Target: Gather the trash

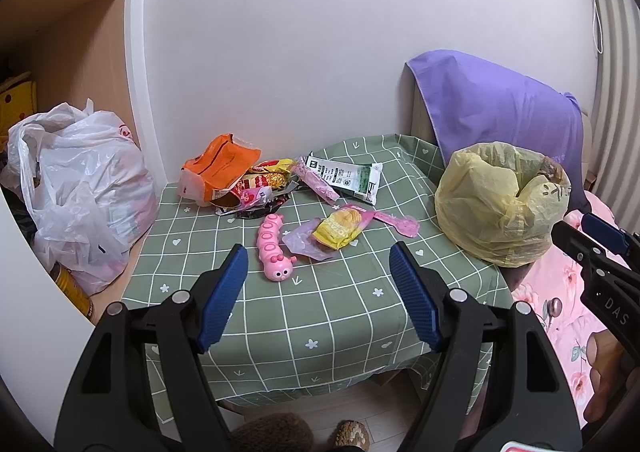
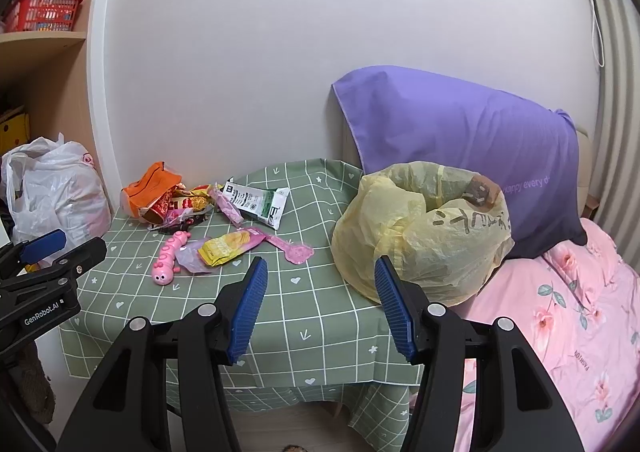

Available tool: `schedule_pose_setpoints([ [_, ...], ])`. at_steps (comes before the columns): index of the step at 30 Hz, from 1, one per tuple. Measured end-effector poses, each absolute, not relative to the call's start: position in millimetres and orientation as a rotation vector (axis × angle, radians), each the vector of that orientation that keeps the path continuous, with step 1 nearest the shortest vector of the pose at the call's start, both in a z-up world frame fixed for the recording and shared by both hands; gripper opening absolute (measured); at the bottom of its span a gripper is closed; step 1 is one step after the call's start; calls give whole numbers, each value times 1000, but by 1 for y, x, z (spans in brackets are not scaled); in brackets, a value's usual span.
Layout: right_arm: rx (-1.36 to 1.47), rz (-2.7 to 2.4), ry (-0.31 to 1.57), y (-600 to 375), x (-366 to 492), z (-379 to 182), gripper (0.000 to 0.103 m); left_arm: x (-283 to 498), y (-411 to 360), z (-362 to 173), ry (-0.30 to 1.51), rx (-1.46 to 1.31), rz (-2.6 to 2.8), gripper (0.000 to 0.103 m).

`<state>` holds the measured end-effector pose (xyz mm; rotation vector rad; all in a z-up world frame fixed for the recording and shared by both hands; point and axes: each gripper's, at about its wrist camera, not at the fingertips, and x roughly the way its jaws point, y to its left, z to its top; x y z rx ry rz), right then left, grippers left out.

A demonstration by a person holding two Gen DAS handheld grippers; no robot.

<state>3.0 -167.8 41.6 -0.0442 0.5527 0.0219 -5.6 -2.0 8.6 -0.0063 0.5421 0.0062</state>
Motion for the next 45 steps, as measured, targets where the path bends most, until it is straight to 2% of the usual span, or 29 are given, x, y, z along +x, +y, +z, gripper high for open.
schedule_pose_setpoints([
  [37, -39, 25, 559, -172, 0, 39, 53, -4, -9, 13, 530, -1, 6, 70],
  [45, -39, 61, 590, -171, 29, 33, 53, 22, 14, 6, 532, -36, -25, 70],
])
